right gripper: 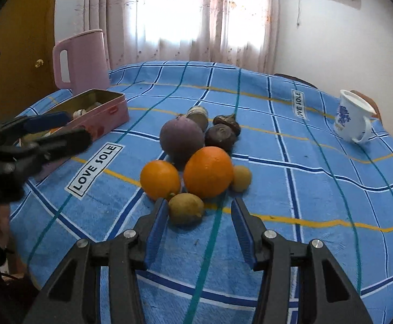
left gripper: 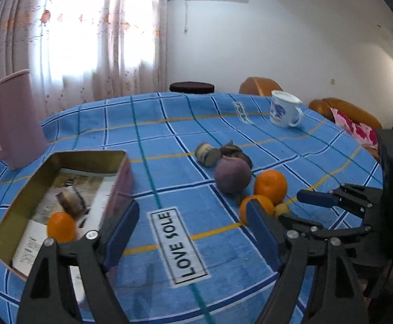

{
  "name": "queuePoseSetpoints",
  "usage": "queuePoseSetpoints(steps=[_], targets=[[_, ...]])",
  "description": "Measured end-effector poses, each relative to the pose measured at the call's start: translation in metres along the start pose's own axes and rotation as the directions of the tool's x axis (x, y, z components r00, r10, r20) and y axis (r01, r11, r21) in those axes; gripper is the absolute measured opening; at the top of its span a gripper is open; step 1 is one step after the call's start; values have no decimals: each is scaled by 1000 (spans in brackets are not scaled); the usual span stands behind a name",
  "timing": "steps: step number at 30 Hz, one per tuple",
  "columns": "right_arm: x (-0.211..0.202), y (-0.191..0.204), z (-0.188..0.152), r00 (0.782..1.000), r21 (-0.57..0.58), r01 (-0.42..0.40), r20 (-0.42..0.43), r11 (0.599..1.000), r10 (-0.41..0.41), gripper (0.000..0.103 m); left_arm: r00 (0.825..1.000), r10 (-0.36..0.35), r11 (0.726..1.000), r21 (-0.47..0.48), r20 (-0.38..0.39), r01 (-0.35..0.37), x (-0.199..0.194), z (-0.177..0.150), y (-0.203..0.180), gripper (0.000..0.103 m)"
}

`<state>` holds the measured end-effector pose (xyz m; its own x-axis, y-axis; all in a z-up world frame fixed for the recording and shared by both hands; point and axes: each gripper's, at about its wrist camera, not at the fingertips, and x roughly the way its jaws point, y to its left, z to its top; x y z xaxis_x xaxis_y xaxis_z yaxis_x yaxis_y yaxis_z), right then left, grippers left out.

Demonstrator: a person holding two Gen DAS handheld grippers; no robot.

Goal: Organize fruits
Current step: 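Grasp a second orange with the left tool while the right tool grasps a kiwi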

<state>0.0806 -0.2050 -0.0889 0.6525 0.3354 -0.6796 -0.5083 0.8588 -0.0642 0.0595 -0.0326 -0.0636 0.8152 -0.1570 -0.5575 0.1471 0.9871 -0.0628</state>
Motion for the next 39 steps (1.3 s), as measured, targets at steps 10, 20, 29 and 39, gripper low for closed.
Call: queuePoseSetpoints(steps=[10, 20, 29, 39], targets=[[3, -3, -2, 999, 4, -46, -11, 999, 46, 32, 998, -41, 998, 38, -43, 42, 14, 2, -19, 84], [-23, -38, 1, 983, 85, 120, 130, 989, -131, 32, 986, -121, 991, 42, -117, 127, 41, 7, -44, 82], [-18, -44, -3, 980, 93, 138, 130, 986, -149, 32, 960, -171, 983, 27, -220, 181, 66, 7, -55, 53], [-26, -40, -7, 971, 75, 130, 190, 989, -142, 32, 959, -216, 976, -27, -182, 215, 58, 4, -47, 43]])
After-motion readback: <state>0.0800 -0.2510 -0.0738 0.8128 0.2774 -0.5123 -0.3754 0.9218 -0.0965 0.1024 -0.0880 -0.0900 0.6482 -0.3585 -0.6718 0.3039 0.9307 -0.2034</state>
